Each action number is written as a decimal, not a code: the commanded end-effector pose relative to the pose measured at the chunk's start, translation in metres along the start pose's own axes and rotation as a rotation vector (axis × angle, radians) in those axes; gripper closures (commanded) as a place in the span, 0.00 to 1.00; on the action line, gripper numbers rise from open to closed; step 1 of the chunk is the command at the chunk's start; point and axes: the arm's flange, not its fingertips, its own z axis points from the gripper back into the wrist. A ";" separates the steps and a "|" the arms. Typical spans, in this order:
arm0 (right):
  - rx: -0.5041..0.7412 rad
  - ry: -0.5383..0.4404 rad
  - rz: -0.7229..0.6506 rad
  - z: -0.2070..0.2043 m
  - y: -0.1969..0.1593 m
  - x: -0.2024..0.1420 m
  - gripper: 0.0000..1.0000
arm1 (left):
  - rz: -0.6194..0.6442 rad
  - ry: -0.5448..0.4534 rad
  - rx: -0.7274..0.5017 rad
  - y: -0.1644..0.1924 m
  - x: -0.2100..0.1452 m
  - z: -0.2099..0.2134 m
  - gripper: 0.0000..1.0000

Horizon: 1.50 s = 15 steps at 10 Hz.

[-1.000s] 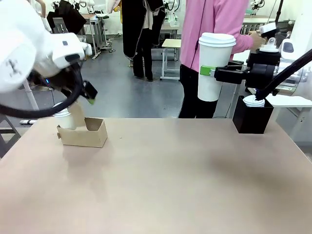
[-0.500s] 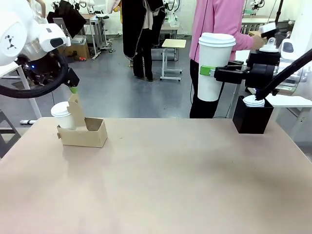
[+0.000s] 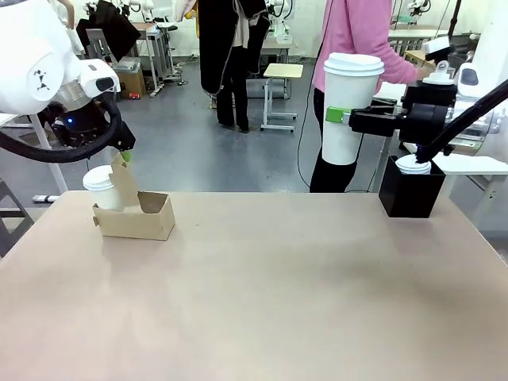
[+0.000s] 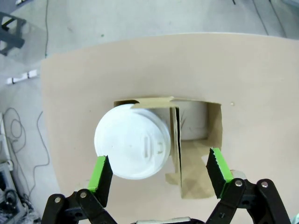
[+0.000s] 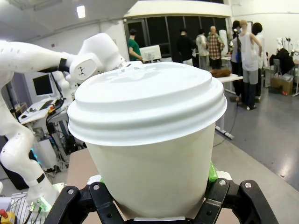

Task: Pour a drink into a cup and package it in a carrier.
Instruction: Position the Cup Carrier in the center of the table.

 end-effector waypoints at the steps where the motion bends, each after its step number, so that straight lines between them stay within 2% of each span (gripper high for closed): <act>1: 0.004 -0.011 0.009 -0.002 0.002 0.001 0.20 | -0.027 -0.003 0.001 0.000 -0.005 0.004 0.00; 4: 0.004 -0.011 0.009 -0.002 0.002 0.001 0.20 | -0.004 0.001 -0.001 -0.002 0.001 0.000 0.00; 6: 0.004 -0.011 0.009 -0.002 0.002 0.001 0.20 | 0.023 0.046 0.010 -0.002 0.015 -0.011 0.00; 7: 0.004 -0.011 0.009 -0.002 0.002 0.001 0.20 | 0.028 0.061 0.022 -0.005 0.020 -0.016 0.60; 8: 0.004 -0.011 0.009 -0.002 0.002 0.001 0.20 | 0.028 0.063 0.026 -0.008 0.022 -0.017 0.60; 9: 0.004 -0.011 0.009 -0.002 0.002 0.001 0.20 | 0.029 0.062 0.030 -0.008 0.023 -0.017 1.00; 10: 0.004 -0.011 0.009 -0.002 0.002 0.001 0.20 | 0.030 0.062 0.030 -0.009 0.024 -0.018 0.65; 11: 0.004 -0.011 0.009 -0.002 0.002 0.001 0.20 | 0.028 0.064 0.030 -0.011 0.024 -0.018 1.00; 15: 0.004 -0.011 0.009 -0.002 0.002 0.001 0.20 | 0.023 0.089 -0.008 -0.013 0.024 -0.019 1.00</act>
